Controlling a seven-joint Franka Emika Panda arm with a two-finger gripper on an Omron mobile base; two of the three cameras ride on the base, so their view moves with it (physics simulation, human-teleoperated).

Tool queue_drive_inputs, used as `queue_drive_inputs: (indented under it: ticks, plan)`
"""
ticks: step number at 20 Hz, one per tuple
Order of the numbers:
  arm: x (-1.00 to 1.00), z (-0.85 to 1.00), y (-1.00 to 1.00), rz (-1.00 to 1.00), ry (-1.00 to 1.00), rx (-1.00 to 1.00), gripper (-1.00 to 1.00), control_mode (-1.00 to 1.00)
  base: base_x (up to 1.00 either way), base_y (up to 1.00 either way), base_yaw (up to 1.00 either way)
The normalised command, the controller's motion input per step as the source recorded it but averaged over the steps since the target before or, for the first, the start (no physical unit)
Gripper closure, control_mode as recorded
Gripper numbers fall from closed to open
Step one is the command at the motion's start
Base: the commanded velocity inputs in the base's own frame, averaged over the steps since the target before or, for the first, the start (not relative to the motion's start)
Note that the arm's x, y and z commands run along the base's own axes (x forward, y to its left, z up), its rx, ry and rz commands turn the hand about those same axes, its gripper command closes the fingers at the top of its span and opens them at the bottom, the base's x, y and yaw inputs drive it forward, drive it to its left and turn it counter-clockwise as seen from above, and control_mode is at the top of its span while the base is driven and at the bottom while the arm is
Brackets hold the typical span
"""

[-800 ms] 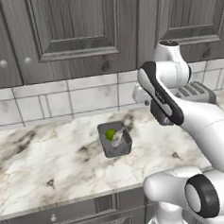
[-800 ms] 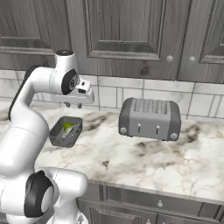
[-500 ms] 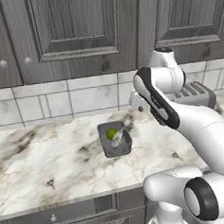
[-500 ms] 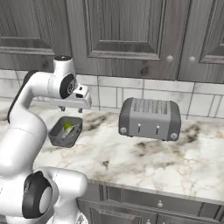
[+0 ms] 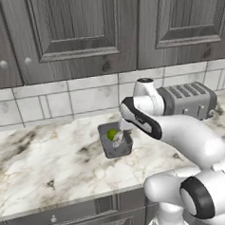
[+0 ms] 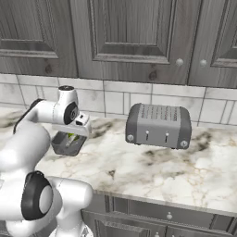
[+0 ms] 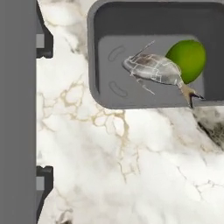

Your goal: Place the tupperware on the top shelf of the fridge. Make space for the tupperware among the existing items by rearranging them on the shelves if needed. Close the fridge door when finished.

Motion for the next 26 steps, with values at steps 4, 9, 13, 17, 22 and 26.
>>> queue_drive_inputs:
  ticks: [4, 9, 13, 17, 22, 26]
  plan:
    - [0.56, -0.95, 0.31, -0.11, 0.05, 0.00, -1.00, -1.00, 0.00, 0.00, 0.00]
    - [0.36, -0.55, 0.16, -0.08, 0.02, 0.00, -1.00, -1.00, 0.00, 0.00, 0.00]
    - [0.30, -0.44, 0.00, -0.07, 0.00, 0.00, -1.00, -1.00, 0.00, 0.00, 0.00]
    - [0.28, -0.28, 0.00, -0.07, 0.00, 0.00, -1.00, -1.00, 0.00, 0.00, 0.00]
    - [0.11, -0.49, 0.00, -0.07, 0.01, 0.00, 1.00, -1.00, 0.00, 0.00, 0.00]
    - [0.03, -0.06, 0.00, -0.02, 0.00, 0.00, 1.00, -1.00, 0.00, 0.00, 0.00]
